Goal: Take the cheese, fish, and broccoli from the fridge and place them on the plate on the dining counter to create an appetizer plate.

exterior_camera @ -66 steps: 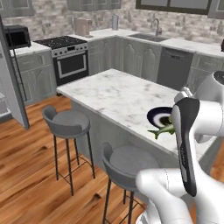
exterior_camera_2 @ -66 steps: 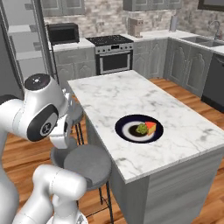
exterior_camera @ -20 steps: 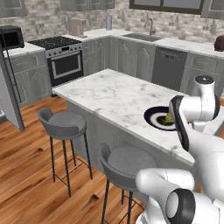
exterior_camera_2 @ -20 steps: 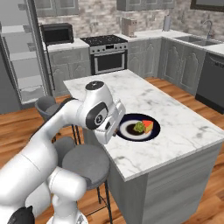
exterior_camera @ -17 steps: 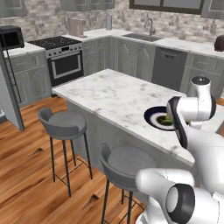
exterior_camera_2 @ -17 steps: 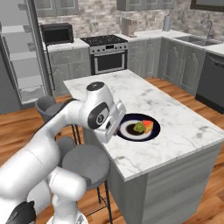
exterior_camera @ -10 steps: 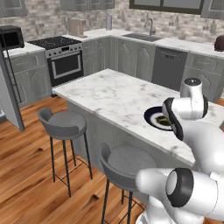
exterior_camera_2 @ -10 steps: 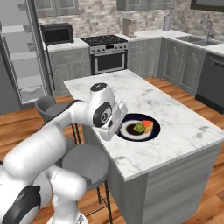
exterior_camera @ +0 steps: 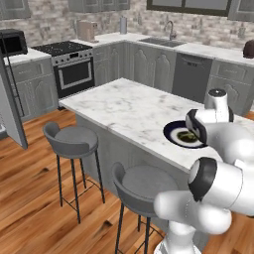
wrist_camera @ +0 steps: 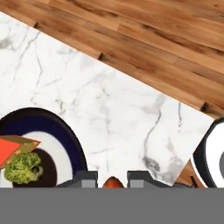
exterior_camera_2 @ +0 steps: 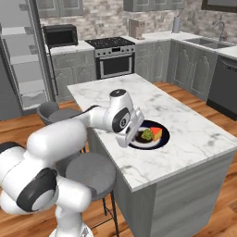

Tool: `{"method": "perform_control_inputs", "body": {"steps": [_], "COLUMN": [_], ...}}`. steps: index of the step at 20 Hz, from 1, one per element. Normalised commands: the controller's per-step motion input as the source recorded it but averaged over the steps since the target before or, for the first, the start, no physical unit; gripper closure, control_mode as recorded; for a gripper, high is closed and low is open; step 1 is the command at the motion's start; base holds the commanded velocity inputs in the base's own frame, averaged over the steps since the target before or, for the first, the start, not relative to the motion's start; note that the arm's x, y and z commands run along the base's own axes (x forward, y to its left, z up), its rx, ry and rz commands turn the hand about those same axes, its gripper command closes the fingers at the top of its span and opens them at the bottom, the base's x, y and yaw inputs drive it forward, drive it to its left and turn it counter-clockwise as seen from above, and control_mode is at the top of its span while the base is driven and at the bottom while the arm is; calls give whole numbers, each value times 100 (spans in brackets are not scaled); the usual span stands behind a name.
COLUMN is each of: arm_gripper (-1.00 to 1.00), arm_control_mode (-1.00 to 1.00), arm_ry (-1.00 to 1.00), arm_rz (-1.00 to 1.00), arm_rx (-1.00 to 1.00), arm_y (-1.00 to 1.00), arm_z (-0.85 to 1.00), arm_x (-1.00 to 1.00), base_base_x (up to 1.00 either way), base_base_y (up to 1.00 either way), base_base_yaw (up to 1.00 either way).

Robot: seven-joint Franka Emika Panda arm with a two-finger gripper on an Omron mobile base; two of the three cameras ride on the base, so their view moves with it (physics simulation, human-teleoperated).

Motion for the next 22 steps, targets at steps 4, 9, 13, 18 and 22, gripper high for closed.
{"method": "perform_control_inputs", "body": {"steps": [4, 9, 13, 18, 22], "arm_gripper": [100, 100, 100, 100, 100], "arm_control_mode": [-100, -100, -100, -100, -100], "arm_ry": [5, 5, 5, 5, 5], "arm_rz": [-2, -3, -3, -3, -3], "arm_rx": [1, 0, 0, 0, 0], "arm_y": [-9, 0, -2, -12, -11], "arm_z": [-16, -36, -36, -31, -26], "arm_x": [45, 38, 37, 41, 49], "base_base_x": [0, 0, 0, 0, 0], "base_base_y": [0, 0, 0, 0, 0], "base_base_yaw": [0, 0, 0, 0, 0]}}
